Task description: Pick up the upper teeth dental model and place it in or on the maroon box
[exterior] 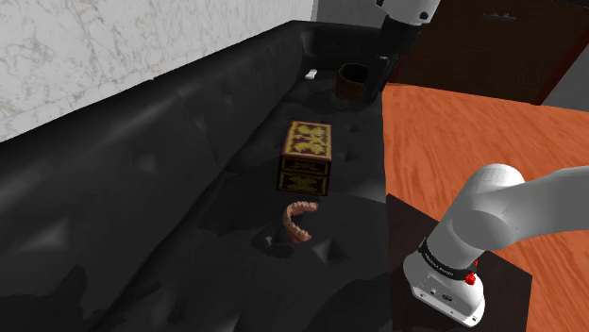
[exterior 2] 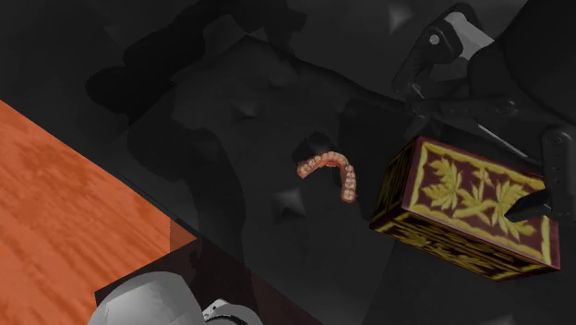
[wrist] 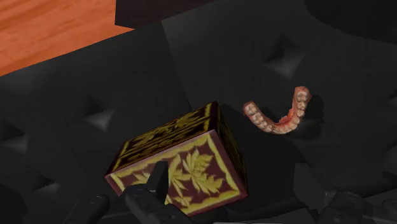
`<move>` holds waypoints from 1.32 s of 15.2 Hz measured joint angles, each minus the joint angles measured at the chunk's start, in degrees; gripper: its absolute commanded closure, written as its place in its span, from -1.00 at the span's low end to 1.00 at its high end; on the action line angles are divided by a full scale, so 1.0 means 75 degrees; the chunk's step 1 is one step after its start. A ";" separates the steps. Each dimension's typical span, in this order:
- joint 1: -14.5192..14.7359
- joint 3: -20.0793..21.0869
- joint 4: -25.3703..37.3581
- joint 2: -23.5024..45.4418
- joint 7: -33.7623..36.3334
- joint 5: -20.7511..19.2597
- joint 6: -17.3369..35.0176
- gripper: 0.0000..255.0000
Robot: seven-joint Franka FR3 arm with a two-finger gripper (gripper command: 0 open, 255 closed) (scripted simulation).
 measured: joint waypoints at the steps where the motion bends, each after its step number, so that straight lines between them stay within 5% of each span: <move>1: 0.0000 0.0000 0.0000 0.0000 0.0000 0.0000 0.0000 -1.00; 9: 0.0205 0.0654 -0.1629 -0.0190 0.0710 0.0554 0.1432 -1.00; 20: 0.0666 0.2035 -0.3219 0.0889 0.1910 0.1587 0.4177 -1.00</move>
